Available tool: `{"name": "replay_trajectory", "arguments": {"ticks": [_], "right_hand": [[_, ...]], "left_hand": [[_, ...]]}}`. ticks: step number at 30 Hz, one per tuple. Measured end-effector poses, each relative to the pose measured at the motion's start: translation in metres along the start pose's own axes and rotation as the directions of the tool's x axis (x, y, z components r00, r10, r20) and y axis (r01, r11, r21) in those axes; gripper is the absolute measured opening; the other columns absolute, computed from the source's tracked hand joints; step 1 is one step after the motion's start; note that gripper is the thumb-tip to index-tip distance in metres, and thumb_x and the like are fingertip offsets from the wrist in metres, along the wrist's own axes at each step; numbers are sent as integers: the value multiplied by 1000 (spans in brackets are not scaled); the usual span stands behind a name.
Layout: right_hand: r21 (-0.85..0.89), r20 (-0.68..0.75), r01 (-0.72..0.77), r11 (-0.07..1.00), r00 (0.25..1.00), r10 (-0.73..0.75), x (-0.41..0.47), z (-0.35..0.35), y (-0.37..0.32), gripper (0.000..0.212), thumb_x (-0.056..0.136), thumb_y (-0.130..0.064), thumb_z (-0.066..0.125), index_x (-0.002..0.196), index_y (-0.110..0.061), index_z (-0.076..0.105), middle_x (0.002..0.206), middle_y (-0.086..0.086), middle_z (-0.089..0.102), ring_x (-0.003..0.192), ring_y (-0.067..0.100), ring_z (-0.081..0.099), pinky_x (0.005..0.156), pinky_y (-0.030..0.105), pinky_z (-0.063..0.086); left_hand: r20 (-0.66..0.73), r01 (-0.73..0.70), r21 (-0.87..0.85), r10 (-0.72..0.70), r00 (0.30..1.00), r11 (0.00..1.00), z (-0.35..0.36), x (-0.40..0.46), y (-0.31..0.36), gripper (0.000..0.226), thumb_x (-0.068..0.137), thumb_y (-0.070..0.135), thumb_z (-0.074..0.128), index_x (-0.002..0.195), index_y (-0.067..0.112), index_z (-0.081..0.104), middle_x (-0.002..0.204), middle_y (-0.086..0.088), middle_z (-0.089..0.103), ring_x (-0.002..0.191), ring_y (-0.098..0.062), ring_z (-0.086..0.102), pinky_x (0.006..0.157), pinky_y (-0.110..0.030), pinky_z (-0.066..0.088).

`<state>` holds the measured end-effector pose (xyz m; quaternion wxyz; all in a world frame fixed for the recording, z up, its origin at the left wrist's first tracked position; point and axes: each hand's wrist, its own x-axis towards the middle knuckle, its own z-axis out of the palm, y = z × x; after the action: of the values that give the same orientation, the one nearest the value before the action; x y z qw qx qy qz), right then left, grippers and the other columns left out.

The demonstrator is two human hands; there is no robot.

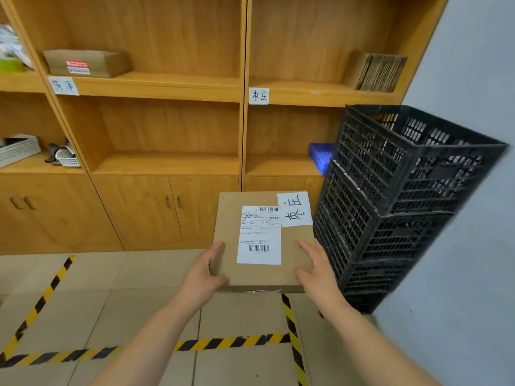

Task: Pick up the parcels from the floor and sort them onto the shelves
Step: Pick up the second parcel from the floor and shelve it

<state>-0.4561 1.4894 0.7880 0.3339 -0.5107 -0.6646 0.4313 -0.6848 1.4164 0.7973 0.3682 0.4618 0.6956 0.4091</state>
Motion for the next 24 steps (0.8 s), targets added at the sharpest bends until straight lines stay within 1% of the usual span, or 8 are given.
{"name": "replay_trajectory", "arguments": {"ticks": [6, 10, 13, 15, 18, 21, 22, 24], "right_hand": [[4, 8, 57, 998, 998, -57, 119, -42, -8, 59, 88, -1, 51, 132, -40, 41, 158, -6, 11, 144, 11, 16, 115, 29, 21], [2, -8, 102, 995, 995, -102, 185, -61, -14, 60, 87, 1, 49, 131, -39, 43, 157, -4, 13, 143, 12, 19, 108, 23, 25], [3, -17, 125, 992, 992, -125, 229, -72, -20, 59, 87, 1, 49, 134, -35, 44, 158, -5, 12, 143, 10, 16, 108, 19, 25], [-1, -22, 139, 990, 990, -139, 259, -76, -24, 60, 87, 1, 49, 135, -35, 44, 158, -5, 11, 143, 9, 17, 100, 9, 31], [-17, -51, 169, 985, 984, -169, 301, -82, -32, 60, 87, 1, 48, 131, -40, 44, 157, -3, 12, 142, 9, 20, 105, 19, 33], [-37, -83, 184, 982, 979, -186, 345, -84, -46, 60, 87, 1, 48, 135, -35, 43, 158, -5, 10, 137, 3, 20, 88, 1, 35], [-43, -97, 198, 979, 975, -201, 360, -84, -51, 61, 87, 1, 48, 135, -36, 43, 158, -5, 10, 139, 4, 19, 87, 1, 35], [-57, -125, 226, 972, 965, -232, 393, -83, -62, 60, 87, 0, 48, 133, -39, 42, 159, -5, 8, 143, 6, 9, 109, 21, 32]], "left_hand": [[-36, -105, 93, 108, 993, 990, 21, 102, 46, 73, 74, 4, 68, 137, 30, 39, 138, 2, 45, 121, -10, 37, 98, -25, 32], [-73, -156, 118, 165, 984, 981, 30, 162, 70, 70, 76, 8, 67, 134, 36, 41, 144, 1, 40, 137, -18, 29, 106, -34, 34], [-92, -184, 128, 197, 976, 974, 32, 205, 85, 68, 77, 9, 67, 134, 37, 41, 149, -3, 33, 140, -16, 22, 99, -25, 31], [-96, -214, 127, 227, 969, 969, 34, 233, 97, 67, 78, 6, 66, 134, 34, 42, 151, -2, 29, 142, -13, 17, 97, -21, 27], [-100, -239, 113, 251, 963, 964, 33, 277, 113, 67, 79, 3, 66, 135, 30, 42, 155, -3, 20, 143, -14, 13, 99, -21, 23], [-100, -281, 103, 291, 952, 954, 27, 325, 126, 67, 79, 2, 66, 136, 28, 42, 155, -3, 17, 142, -14, 15, 96, -17, 24], [-101, -298, 102, 308, 946, 949, 24, 342, 130, 68, 79, 2, 66, 136, 29, 42, 156, -1, 15, 141, -12, 16, 93, -13, 26], [-101, -332, 96, 341, 935, 938, 16, 379, 139, 67, 79, 0, 66, 135, 29, 43, 156, 1, 12, 136, -5, 17, 80, 1, 31]]}}
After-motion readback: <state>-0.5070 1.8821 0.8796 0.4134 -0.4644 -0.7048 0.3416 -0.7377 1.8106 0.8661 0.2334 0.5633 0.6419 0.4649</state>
